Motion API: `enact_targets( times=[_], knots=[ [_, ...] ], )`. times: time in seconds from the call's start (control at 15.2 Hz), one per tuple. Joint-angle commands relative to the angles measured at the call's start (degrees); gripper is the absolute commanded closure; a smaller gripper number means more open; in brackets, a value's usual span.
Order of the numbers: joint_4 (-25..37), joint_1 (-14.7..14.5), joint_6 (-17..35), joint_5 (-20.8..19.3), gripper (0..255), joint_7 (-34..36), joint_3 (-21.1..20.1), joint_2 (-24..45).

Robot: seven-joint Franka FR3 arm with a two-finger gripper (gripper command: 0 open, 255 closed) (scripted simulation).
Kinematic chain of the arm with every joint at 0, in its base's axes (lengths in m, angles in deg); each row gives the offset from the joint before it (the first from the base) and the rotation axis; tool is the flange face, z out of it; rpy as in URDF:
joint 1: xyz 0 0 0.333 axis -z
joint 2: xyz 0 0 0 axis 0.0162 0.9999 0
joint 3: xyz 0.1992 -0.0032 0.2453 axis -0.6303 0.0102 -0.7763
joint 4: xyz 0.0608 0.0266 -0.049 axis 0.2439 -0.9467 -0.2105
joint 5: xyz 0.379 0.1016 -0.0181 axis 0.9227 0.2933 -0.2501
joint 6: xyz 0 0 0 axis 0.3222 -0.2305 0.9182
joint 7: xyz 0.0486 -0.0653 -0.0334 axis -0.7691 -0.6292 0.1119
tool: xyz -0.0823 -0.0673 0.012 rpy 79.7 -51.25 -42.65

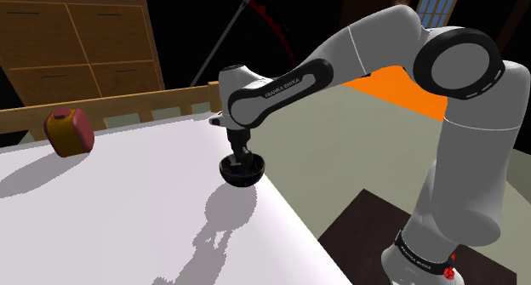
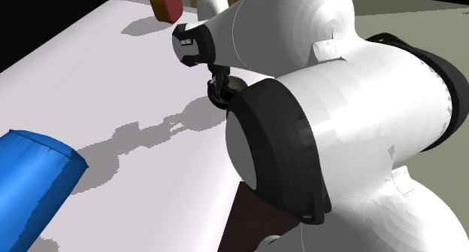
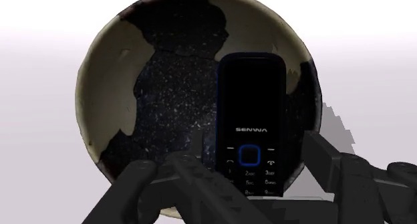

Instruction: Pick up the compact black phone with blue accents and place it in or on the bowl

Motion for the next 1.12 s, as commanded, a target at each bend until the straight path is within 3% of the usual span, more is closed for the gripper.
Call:
enact_targets(
  times=[0.0,0.26,0.53,1.06],
  knots=[
    [0.00,0.00,0.00,0.00,0,0.00,0.00,0.00],
    [0.00,0.00,0.00,0.00,0,0.00,0.00,0.00],
    [4.80,0.06,-6.84,0.41,0,-0.28,-0.10,-2.07],
    [4.80,0.06,-6.84,0.41,0,-0.28,-0.10,-2.07]
  ],
)
